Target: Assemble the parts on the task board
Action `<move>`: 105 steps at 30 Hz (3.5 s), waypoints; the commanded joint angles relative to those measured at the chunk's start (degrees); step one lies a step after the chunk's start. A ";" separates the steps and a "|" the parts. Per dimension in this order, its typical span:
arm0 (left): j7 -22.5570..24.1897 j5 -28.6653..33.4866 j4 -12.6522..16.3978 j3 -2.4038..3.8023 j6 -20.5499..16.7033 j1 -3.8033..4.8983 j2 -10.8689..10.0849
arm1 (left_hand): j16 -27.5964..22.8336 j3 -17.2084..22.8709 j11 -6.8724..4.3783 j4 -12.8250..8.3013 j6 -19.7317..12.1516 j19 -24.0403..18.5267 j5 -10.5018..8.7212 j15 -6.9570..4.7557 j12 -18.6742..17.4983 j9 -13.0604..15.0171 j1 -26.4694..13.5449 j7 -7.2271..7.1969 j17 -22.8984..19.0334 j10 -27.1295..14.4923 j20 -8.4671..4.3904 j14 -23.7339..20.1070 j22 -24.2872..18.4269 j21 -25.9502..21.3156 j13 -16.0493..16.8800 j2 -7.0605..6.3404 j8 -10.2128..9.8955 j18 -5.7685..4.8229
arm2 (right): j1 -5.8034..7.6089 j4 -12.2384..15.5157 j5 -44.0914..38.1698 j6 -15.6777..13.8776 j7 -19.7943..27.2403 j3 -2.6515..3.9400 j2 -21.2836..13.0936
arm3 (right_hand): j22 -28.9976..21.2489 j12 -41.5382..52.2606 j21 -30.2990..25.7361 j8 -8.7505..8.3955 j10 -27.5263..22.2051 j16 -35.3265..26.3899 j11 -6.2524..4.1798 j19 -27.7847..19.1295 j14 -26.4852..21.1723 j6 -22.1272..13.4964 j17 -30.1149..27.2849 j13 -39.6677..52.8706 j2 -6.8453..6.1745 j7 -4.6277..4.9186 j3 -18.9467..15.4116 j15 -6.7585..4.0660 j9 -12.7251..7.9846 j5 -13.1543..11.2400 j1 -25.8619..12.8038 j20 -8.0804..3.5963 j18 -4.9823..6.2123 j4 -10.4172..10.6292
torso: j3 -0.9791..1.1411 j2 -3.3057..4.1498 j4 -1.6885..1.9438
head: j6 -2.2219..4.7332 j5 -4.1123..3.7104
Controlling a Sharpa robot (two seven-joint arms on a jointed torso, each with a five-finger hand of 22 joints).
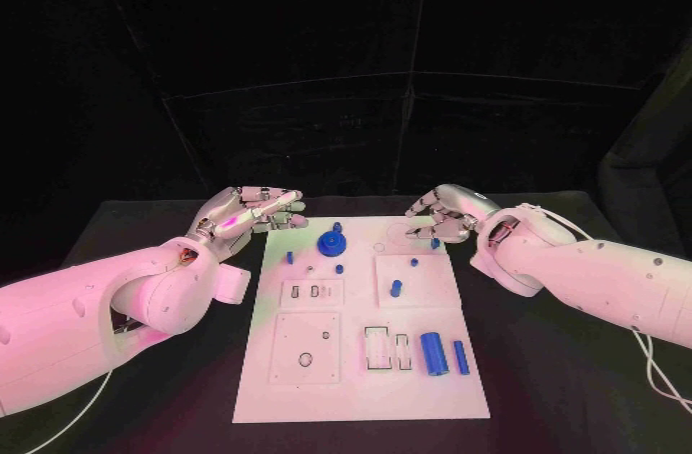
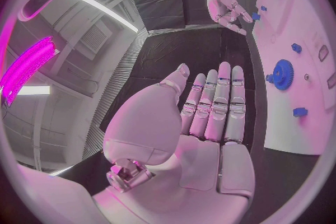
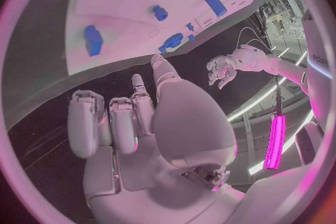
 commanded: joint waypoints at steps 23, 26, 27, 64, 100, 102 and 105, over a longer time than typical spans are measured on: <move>1.24 -0.06 -2.06 0.06 0.58 0.17 0.30 | -0.29 0.28 0.20 -0.41 -0.11 0.20 0.38 0.36 -0.41 -0.08 0.42 0.28 0.11 -0.12 0.11 0.07 -0.08 -0.27 -0.09 -0.07 -0.21 0.38 | -0.27 -6.37 11.75 7.73 9.14 -0.02 -3.03 | -0.05 -0.02 -0.48 -0.54 -0.03 -0.18 0.02 -0.51 4.64 -1.84 8.68 4.29 -0.56 0.12 0.03 -0.64 -0.45 1.39 2.56 -0.07 -0.03 -3.02 | 0.46 0.21 -0.07 | -0.30 -0.60; 1.20 -0.06 -2.25 0.05 0.55 0.16 0.40 | -0.29 0.28 0.20 -0.41 -0.11 0.20 0.38 0.36 -0.41 -0.08 0.42 0.28 0.11 -0.12 0.11 0.07 -0.08 -0.27 -0.09 -0.07 -0.21 0.38 | -0.51 -6.51 11.74 8.06 9.26 -0.02 -2.87 | -0.06 -0.03 -0.49 -0.49 -0.03 -0.17 0.04 -0.51 4.65 -1.81 8.71 4.28 -0.42 0.14 0.16 -0.63 -0.42 1.53 2.78 -0.07 -0.03 -3.24 | 0.49 0.24 -0.01 | -0.39 -0.72; 1.19 -0.06 -2.31 0.05 0.54 0.16 0.43 | -0.29 0.28 0.20 -0.41 -0.11 0.20 0.38 0.36 -0.41 -0.08 0.42 0.28 0.11 -0.12 0.11 0.07 -0.08 -0.27 -0.09 -0.07 -0.21 0.38 | -0.56 -6.58 11.74 8.13 9.30 -0.02 -2.83 | -0.06 -0.03 -0.49 -0.48 -0.03 -0.17 0.04 -0.51 4.65 -1.80 8.73 4.28 -0.40 0.15 0.18 -0.62 -0.42 1.57 2.80 -0.07 -0.03 -3.27 | 0.49 0.24 0.03 | -0.42 -0.76; 1.01 -0.06 -3.35 0.05 0.57 0.15 0.86 | -0.34 0.41 0.19 -0.52 -0.09 0.21 0.37 0.35 -0.44 -0.07 0.41 0.28 0.14 -0.10 0.11 0.09 -0.08 -0.30 -0.08 -0.09 -0.24 0.39 | -2.02 -7.86 9.83 10.49 8.60 -0.01 -1.37 | 0.37 0.90 -0.30 1.01 0.77 0.13 0.09 -0.26 4.84 1.28 9.53 5.04 1.70 0.25 2.27 -0.57 -0.14 -0.14 3.02 -0.14 -0.10 -4.57 | 0.39 0.17 0.05 | -1.33 -0.92; 0.85 -0.06 -3.28 0.05 0.71 0.15 0.71 | -0.41 0.54 0.20 -0.54 -0.06 0.23 0.36 0.36 -0.48 -0.06 0.25 0.30 0.17 -0.07 0.12 0.12 -0.07 -0.35 -0.08 -0.08 -0.27 0.39 | -2.05 -5.90 9.11 3.85 8.17 0.03 -1.32 | 1.96 1.59 0.36 1.73 1.53 0.55 -1.31 0.57 5.12 6.56 10.74 5.71 5.68 -1.35 10.48 -1.79 -0.38 -5.21 1.86 -1.30 -0.41 -7.04 | 0.42 0.08 0.08 | -1.38 -0.99; 0.85 -0.06 -3.20 0.05 0.70 0.15 0.63 | -0.41 0.54 0.20 -0.54 -0.06 0.23 0.36 0.36 -0.48 -0.06 0.25 0.30 0.17 -0.07 0.12 0.12 -0.07 -0.35 -0.08 -0.08 -0.27 0.39 | -2.04 -4.39 9.19 2.85 7.89 0.04 -1.83 | 2.31 1.56 0.52 1.67 1.53 0.60 -1.34 0.74 5.14 6.61 10.84 5.69 5.56 -1.38 10.74 -1.81 -0.39 -4.46 1.23 -1.32 -0.48 -6.86 | 0.38 0.03 0.05 | -1.38 -1.01; 0.86 -0.06 -2.99 0.05 0.69 0.16 0.47 | -0.41 0.54 0.20 -0.54 -0.06 0.23 0.36 0.36 -0.48 -0.06 0.25 0.30 0.17 -0.07 0.12 0.12 -0.07 -0.35 -0.08 -0.08 -0.27 0.39 | -2.02 -1.23 9.24 1.00 6.79 0.07 -2.70 | 2.96 1.61 0.80 1.57 1.62 0.70 -1.39 1.05 5.20 6.69 11.10 5.74 5.35 -1.44 11.07 -1.84 -0.40 -3.14 0.00 -1.34 -0.61 -6.35 | 0.33 0.00 0.05 | -1.29 -1.07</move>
